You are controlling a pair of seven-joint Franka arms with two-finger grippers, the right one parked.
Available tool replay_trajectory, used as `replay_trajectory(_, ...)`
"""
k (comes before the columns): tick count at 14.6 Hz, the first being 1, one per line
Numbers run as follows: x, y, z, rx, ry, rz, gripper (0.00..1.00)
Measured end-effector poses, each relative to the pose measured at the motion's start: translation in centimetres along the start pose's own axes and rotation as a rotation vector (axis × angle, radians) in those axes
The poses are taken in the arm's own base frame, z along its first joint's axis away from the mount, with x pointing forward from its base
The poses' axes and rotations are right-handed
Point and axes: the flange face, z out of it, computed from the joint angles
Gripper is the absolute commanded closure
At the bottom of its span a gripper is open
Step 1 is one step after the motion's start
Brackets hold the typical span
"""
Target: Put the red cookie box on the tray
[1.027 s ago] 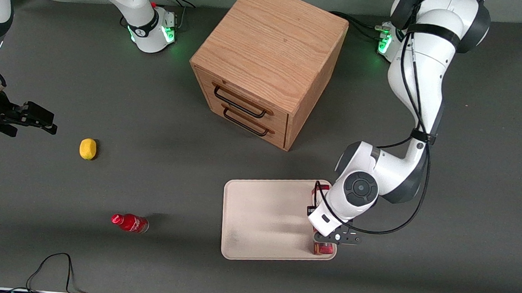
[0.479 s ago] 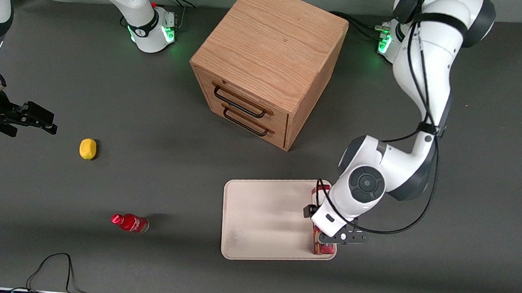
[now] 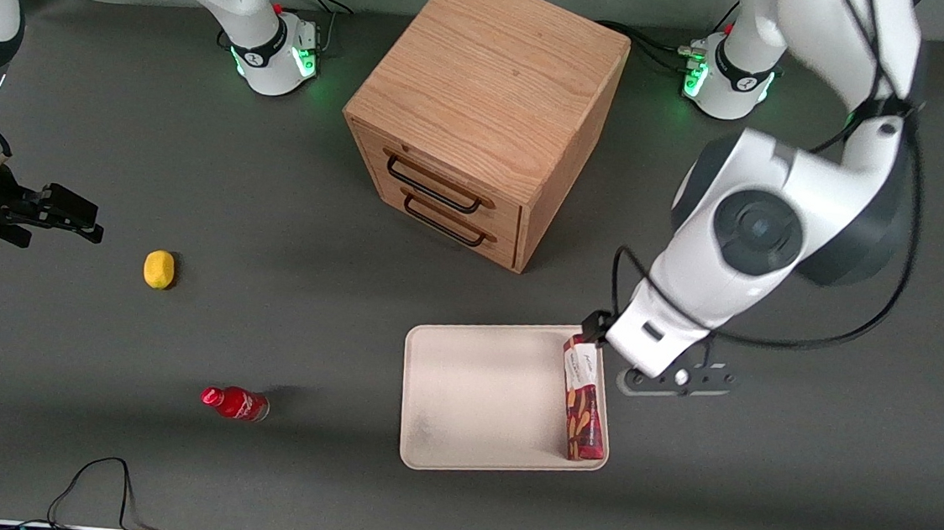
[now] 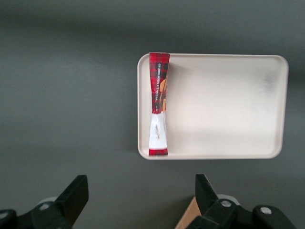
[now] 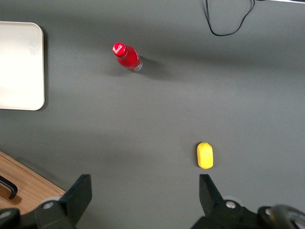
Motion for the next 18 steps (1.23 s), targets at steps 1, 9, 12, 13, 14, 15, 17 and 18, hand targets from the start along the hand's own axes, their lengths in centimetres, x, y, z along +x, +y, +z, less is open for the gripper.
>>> replay_trajectory(1,-0.6,-0.4,-2.3,-0.007,0.014,-0.001,0.00)
replay_trajectory(9,-1.3,-8.5,-11.4,-0.015,0.069,-0.017,0.00)
replay_trajectory(12,-1.4,-13.7,-11.2,0.008,0.038,-0.002,0.00)
replay_trajectory(13,-1.7,-15.6,-11.2,0.015,0.028,-0.005,0.00)
replay_trajectory(14,-2.0,-17.4,-11.3,0.020,0.021,-0.017,0.00)
replay_trajectory(15,-2.4,-19.4,-11.5,0.024,0.016,-0.037,0.00)
replay_trajectory(17,-3.4,-23.1,-11.9,0.031,0.007,-0.063,0.00)
replay_trajectory(18,-3.9,-24.6,-12.0,0.033,0.003,-0.048,0.00)
